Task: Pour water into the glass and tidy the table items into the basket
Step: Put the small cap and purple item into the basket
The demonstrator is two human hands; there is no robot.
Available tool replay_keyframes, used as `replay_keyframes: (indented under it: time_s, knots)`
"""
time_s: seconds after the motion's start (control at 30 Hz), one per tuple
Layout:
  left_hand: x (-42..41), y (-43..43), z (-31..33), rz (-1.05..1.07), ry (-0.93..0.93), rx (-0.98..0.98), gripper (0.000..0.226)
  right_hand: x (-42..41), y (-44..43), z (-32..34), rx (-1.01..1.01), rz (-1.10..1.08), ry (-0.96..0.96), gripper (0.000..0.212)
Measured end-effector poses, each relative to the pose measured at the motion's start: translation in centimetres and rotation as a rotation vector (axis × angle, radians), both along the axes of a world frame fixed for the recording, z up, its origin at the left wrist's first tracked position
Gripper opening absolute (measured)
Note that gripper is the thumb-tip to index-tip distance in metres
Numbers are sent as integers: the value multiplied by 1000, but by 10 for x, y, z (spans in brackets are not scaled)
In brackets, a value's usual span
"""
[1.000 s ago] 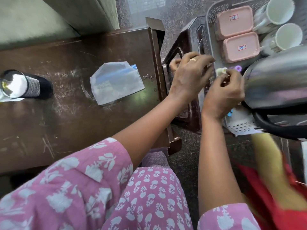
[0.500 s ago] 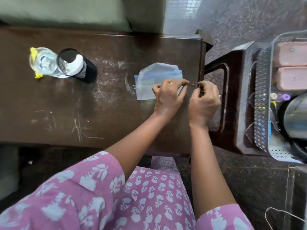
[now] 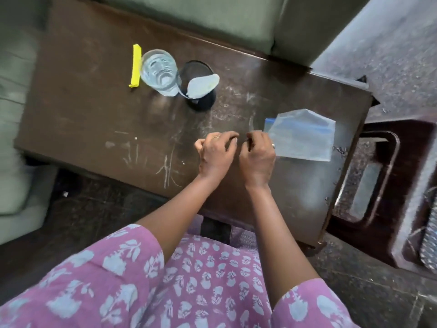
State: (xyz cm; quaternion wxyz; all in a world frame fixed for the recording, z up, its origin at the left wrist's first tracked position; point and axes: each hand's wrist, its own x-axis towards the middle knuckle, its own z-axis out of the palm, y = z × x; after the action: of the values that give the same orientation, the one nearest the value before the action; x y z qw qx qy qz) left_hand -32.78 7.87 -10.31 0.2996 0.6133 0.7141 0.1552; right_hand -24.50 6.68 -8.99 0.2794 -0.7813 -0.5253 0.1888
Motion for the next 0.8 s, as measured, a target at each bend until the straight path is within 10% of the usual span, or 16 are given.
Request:
replay_keyframes:
  time_s: [0.8]
  knots:
    - [-239,97,-35,543,-68,-96,35,-244,153,-52,-468,653,8,54]
